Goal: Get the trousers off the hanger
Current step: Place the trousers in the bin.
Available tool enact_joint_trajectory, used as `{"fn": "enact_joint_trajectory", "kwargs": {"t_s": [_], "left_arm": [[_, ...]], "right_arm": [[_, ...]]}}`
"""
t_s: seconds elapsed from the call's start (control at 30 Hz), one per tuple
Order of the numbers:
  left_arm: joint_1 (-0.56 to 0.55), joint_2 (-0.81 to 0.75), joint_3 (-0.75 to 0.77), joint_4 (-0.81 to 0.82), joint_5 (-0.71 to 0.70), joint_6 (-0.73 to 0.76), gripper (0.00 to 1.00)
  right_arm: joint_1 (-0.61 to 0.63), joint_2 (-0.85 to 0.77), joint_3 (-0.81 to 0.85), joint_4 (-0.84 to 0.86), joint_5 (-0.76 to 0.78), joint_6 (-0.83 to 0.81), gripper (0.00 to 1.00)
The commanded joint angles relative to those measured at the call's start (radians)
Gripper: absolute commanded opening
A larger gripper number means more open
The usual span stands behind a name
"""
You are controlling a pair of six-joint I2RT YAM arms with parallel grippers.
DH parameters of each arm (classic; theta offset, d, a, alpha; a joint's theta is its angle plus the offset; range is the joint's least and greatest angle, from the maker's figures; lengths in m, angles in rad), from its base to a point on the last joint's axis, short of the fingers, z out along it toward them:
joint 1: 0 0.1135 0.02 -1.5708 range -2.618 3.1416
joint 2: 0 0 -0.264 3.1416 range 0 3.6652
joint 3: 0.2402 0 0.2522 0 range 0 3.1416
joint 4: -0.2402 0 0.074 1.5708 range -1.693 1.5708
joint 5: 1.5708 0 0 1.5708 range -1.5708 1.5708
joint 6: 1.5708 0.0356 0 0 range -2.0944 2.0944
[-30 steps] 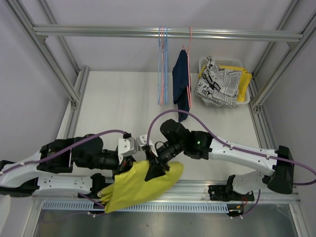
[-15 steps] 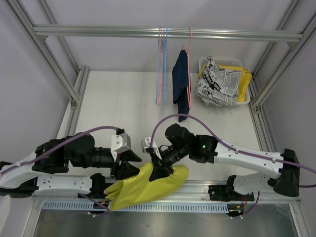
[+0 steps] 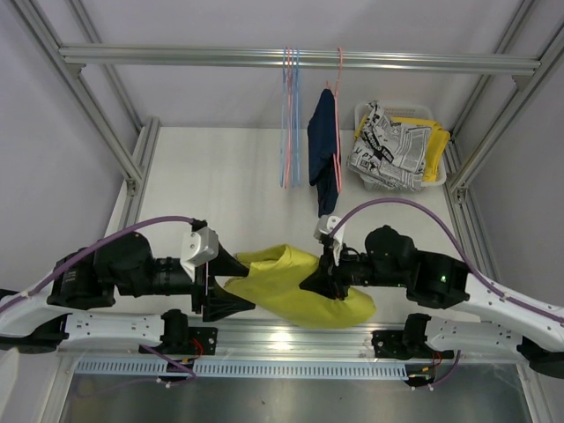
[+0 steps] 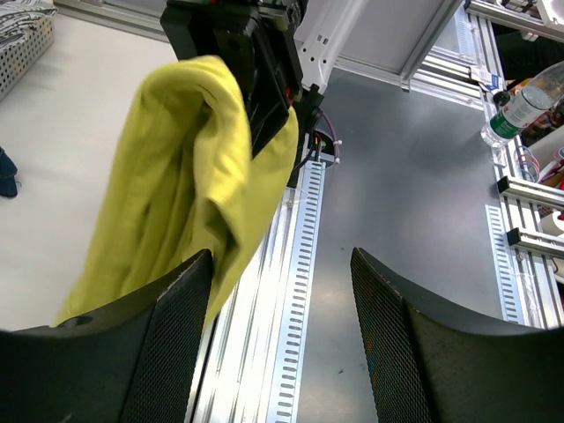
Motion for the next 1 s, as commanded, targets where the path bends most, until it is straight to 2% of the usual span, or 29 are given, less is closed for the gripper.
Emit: {"fn": "enact_joint_trajectory", "kwargs": {"t_s": [0.0, 0.23, 0.47, 0.5, 0.63, 0.8, 0.97], "left_arm": [[-0.003, 0.003, 0.032, 0.034, 0.01, -0.013, 0.68], [-0.003, -0.021, 0.017, 0.059, 0.041, -0.01, 0.68], [-0.003, -0.035, -0.001, 0.063, 0.055, -0.016, 0.68], [-0.003, -0.043, 0.0, 0.069, 0.056, -0.017, 0.68], [-0.003, -0.046, -0.005, 0.069, 0.058, -0.022, 0.68], [-0.003, -0.046, -0.009, 0.057, 0.067, -0.022, 0.67], [-0.005, -0.055, -0.04, 0.08, 0.09, -0.019, 0.68]], "right_arm": [[-0.001, -0.059, 0.001, 0.037, 0.141, 0.092, 0.0], [-0.001, -0.242, -0.008, -0.036, 0.346, 0.231, 0.0], [-0.001, -0.384, 0.016, -0.179, 0.705, 0.389, 0.0], [-0.001, -0.389, 0.021, -0.2, 0.81, 0.412, 0.0], [-0.001, -0.381, 0.059, -0.309, 0.999, 0.497, 0.0], [-0.001, -0.375, 0.124, -0.415, 1.098, 0.525, 0.0], [-0.001, -0.389, 0.115, -0.501, 1.228, 0.635, 0.0]]}}
